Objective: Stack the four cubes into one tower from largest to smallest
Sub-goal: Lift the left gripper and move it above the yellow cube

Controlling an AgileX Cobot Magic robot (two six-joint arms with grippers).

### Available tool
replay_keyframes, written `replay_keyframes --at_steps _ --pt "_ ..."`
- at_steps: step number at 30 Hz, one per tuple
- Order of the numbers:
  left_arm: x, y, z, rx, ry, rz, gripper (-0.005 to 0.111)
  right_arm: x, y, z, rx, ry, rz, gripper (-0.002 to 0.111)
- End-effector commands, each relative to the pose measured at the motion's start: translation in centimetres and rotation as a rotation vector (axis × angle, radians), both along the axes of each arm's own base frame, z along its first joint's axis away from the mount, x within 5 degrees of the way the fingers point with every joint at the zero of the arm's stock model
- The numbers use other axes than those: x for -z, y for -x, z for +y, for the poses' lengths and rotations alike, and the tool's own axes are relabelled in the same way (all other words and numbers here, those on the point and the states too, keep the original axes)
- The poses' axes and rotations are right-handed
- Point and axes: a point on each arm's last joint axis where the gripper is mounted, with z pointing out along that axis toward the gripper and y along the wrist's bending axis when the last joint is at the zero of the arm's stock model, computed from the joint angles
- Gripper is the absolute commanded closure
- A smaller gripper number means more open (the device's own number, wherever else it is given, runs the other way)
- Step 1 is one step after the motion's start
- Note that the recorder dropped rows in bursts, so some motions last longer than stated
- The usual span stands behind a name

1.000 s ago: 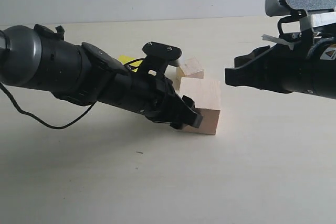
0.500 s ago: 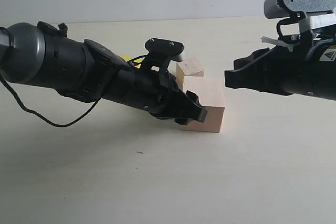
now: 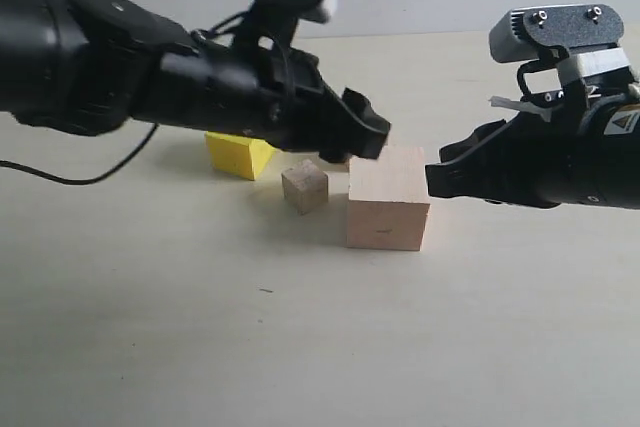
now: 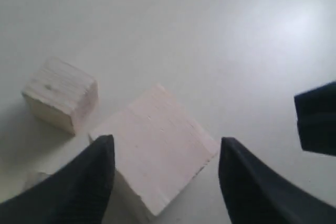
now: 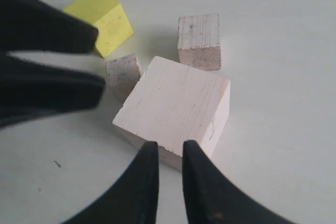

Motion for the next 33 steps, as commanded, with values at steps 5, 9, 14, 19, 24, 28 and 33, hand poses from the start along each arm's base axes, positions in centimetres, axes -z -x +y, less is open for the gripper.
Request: replay_keyframes --at_steps 5,9,14,19,24,28,33 --pt "-3.6 -4.9 9.8 -0.358 0.082 -0.041 0.053 0.2 0.2 0.1 -0.025 0.016 0.024 0.09" --pt "-3.7 -6.5 10.7 -0.36 0.082 -0.044 0.052 0.0 0.0 0.1 -0.016 0.012 0.003 0.09" --pt "-3.3 -8.6 9.6 -0.319 0.073 -0.052 0.044 0.0 0.0 0.1 -0.014 0.011 -0.001 0.09" --pt "-1.8 -11.0 8.6 -0.328 0.064 -0.04 0.042 0.2 0.2 0.1 -0.026 0.016 0.025 0.09" --pt "0.1 -12.2 8.1 -0.256 -0.039 -0.071 0.042 0.4 0.5 0.1 -0.043 0.024 0.062 0.09" --pt "0.5 -12.2 8.3 -0.225 -0.109 -0.098 0.042 0.5 0.7 0.2 -0.044 0.019 0.09 0.09" --pt "0.5 -12.0 8.0 -0.256 -0.078 -0.051 0.042 0.5 0.7 0.2 -0.044 0.019 0.092 0.09"
